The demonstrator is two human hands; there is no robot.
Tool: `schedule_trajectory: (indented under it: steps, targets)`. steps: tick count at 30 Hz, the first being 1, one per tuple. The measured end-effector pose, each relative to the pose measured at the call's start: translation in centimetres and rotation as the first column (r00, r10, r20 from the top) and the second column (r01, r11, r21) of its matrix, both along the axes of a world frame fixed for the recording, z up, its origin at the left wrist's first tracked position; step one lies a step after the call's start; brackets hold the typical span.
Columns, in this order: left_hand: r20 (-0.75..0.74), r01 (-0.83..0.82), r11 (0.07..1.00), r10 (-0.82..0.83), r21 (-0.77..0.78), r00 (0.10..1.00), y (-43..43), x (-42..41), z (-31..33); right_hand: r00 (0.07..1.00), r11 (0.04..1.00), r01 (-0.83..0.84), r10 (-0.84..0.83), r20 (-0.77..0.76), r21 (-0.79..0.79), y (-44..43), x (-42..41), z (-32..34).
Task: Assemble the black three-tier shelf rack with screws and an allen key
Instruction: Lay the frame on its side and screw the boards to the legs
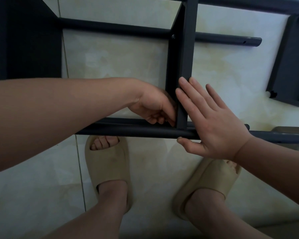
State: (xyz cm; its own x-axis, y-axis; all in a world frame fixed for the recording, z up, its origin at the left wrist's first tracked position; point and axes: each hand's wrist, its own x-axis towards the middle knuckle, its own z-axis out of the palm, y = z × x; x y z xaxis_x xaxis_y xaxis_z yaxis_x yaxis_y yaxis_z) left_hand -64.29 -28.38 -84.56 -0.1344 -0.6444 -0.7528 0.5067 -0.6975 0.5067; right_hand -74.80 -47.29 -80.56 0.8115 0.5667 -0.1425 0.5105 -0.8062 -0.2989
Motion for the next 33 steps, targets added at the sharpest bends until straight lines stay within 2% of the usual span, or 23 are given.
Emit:
schedule_trajectory:
  steps: [6, 11, 17, 26, 33]
  targets:
    - [-0.014, -0.012, 1.0, 0.012, -0.016, 1.0, 0.09, 0.31, 0.19, 1.0, 1.0, -0.001, 0.001, 0.0, -0.002, 0.03, 0.01, 0.02]
    - [-0.054, 0.043, 0.999, -0.043, 0.012, 0.998, 0.18, 0.68, 0.44, 1.0, 1.0, 0.001, -0.001, -0.004, -0.005, 0.02, -0.01, 0.03]
    - [0.013, -0.005, 1.0, 0.005, 0.003, 1.0, -0.03, 0.01, 0.05, 1.0, 1.0, -0.001, 0.001, 0.001, -0.005, 0.04, 0.04, -0.04]
    - [-0.021, -0.033, 0.999, 0.033, -0.016, 0.999, 0.21, 0.17, 0.12, 1.0, 1.0, -0.002, 0.002, -0.007, -0.016, 0.04, 0.03, 0.01]
    - [0.034, -0.013, 1.0, 0.013, -0.008, 0.999, 0.03, 0.1, 0.38, 1.0, 1.0, 0.0, 0.0, 0.003, -0.009, 0.04, 0.0, 0.04]
